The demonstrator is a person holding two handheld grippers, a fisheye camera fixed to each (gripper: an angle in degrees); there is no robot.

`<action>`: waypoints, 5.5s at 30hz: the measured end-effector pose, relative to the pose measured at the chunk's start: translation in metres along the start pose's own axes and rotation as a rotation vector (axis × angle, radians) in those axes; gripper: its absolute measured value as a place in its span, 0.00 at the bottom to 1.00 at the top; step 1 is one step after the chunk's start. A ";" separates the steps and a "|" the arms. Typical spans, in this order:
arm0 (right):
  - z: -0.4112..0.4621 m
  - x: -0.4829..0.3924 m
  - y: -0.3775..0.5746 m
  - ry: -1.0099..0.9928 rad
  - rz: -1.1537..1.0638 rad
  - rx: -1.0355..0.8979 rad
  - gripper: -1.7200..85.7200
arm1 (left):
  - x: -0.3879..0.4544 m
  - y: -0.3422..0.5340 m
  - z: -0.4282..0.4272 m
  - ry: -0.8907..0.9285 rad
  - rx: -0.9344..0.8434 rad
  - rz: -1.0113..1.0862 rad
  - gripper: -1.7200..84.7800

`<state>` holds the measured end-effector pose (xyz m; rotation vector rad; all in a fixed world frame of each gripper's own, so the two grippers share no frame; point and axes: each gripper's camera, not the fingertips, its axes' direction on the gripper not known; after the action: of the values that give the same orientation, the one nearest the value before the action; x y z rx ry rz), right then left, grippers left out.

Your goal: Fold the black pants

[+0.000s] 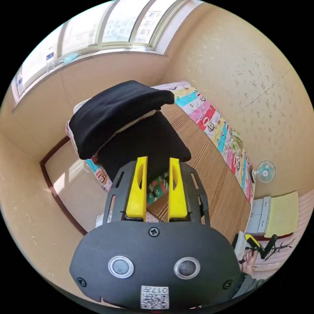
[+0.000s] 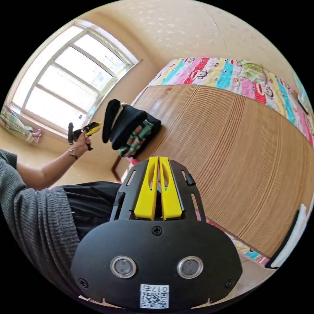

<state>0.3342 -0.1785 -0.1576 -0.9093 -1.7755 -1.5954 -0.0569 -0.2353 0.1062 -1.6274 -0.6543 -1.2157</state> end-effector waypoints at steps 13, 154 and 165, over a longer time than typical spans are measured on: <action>0.050 0.064 0.009 -0.331 0.369 -0.320 0.03 | -0.042 -0.124 0.084 -0.147 -0.289 0.270 0.20; -0.197 -0.393 0.360 0.118 -0.926 0.885 0.03 | 0.340 0.459 -0.482 1.480 0.348 1.608 0.10; -0.268 -0.386 0.250 0.177 -0.834 0.674 0.03 | 0.385 0.400 -0.522 1.288 0.527 1.497 0.10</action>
<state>0.7596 -0.4725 -0.2829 0.3268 -2.4702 -1.2521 0.2048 -0.9152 0.3302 -0.2982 0.8978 -0.5438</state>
